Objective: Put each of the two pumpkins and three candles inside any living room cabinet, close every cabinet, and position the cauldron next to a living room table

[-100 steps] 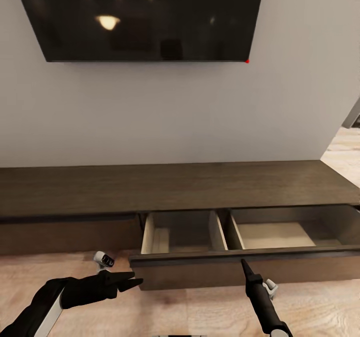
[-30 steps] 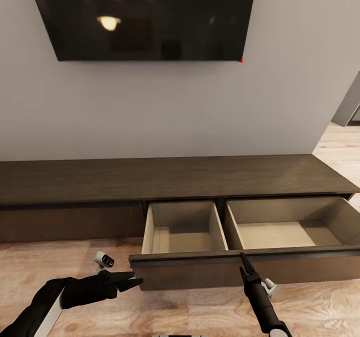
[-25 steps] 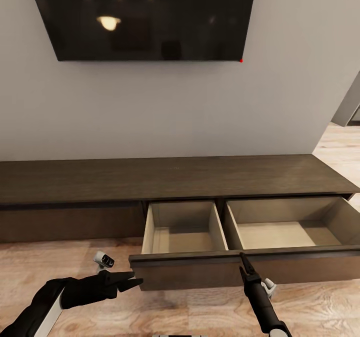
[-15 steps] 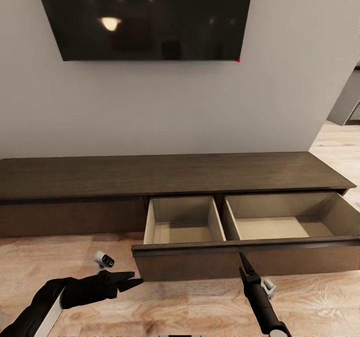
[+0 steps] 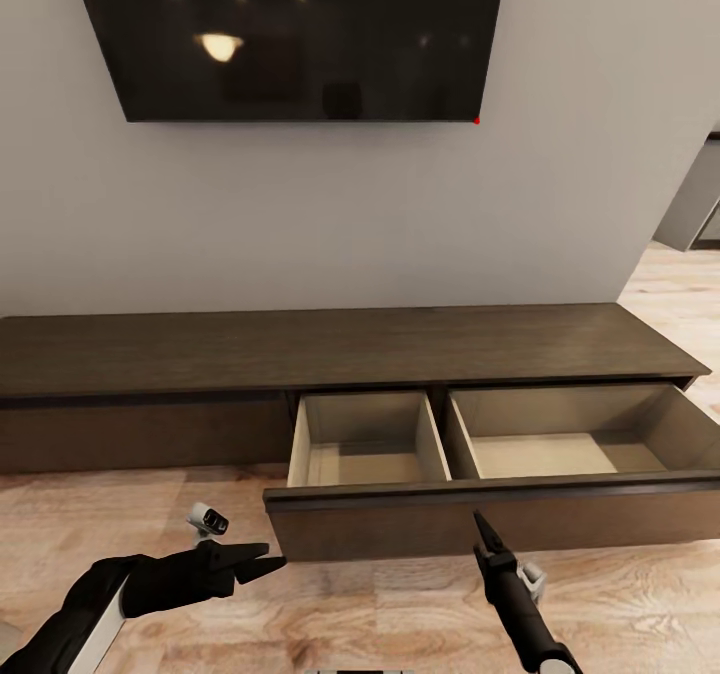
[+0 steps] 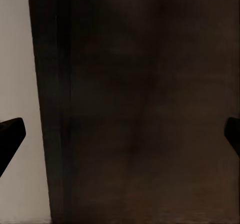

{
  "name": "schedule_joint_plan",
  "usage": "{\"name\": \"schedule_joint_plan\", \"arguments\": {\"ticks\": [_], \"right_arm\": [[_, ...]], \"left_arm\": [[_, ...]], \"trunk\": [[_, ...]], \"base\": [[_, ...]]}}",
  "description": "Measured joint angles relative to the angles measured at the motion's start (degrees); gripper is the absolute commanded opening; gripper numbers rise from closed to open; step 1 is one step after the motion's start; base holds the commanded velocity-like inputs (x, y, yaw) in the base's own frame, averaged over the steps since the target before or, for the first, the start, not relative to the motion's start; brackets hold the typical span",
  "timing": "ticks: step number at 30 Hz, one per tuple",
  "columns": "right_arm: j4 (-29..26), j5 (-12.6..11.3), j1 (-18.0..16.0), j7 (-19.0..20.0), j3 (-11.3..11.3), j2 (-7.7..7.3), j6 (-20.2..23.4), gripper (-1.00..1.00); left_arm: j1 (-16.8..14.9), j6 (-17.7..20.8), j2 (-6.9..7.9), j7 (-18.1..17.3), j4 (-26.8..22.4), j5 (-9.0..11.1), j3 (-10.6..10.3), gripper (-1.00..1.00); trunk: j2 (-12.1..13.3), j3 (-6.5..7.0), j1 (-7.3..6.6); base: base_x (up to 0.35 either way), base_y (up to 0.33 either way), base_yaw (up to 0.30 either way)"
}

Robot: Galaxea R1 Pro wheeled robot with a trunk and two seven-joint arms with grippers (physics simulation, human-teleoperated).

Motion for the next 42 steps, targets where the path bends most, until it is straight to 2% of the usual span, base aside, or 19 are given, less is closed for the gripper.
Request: {"name": "schedule_joint_plan", "arguments": {"ticks": [5,11,15,17,21,23,31,39,42], "right_arm": [[2.2,-0.1,-0.5,-2.1,0.0,0.17,4.3,1.0],[5.5,-0.2,-0.6,-8.1,0.1,0.17,6.1,1.0],[5.8,-0.2,-0.6,-9.4,0.0,0.14,12.4,1.0],[6.0,-0.2,-0.6,-10.7,-0.1,-0.1,18.2,1.0],[6.0,0.4,-0.6,-11.8,0.3,-0.37,26.8,1.0],[6.0,1.8,-0.6,-11.8,0.4,-0.52,28.0,1.0],[5.5,13.3,-0.6,-10.7,0.4,-1.73,28.9,1.0],[6.1,15.3,-0.6,-10.0,0.5,-1.87,28.3,1.0],[6.1,18.3,-0.6,-9.9,0.4,-1.8,28.3,1.0]], "left_arm": [[0.0,0.0,0.3,-0.3,0.0,0.1,0.1,1.0],[0.0,0.0,1.44,-3.2,0.0,0.1,0.1,1.0],[0.0,0.0,2.4,-3.6,0.0,0.2,0.1,1.0],[0.0,0.0,2.81,-3.7,0.0,0.2,0.1,1.0],[0.0,0.0,2.93,-3.7,0.0,0.2,0.0,1.0],[0.0,0.0,2.96,-3.7,0.0,0.2,0.0,1.0],[0.0,0.0,2.72,-3.6,0.0,0.1,-0.1,1.0],[0.0,-0.1,2.37,-3.3,0.0,-0.3,-0.3,1.0],[0.0,-0.1,2.32,-3.2,0.0,-0.4,-0.3,1.0]], "trunk": [[0.0,0.44,-0.05],[0.1,1.77,-0.21],[0.2,2.65,-0.31],[0.2,3.1,-0.36],[0.2,3.98,-0.47],[0.3,4.43,-0.52],[0.4,6.2,-0.72],[0.5,7.98,-0.93],[1.7,8.52,-1.58]], "base": [[0.0,0.0,0.0],[0.0,0.0,0.0],[0.0,0.0,0.0],[0.0,0.0,0.0],[0.0,0.0,0.0],[0.0,0.0,0.0],[0.0,0.0,0.0],[0.0,0.0,0.0],[0.0,0.0,0.0]]}}
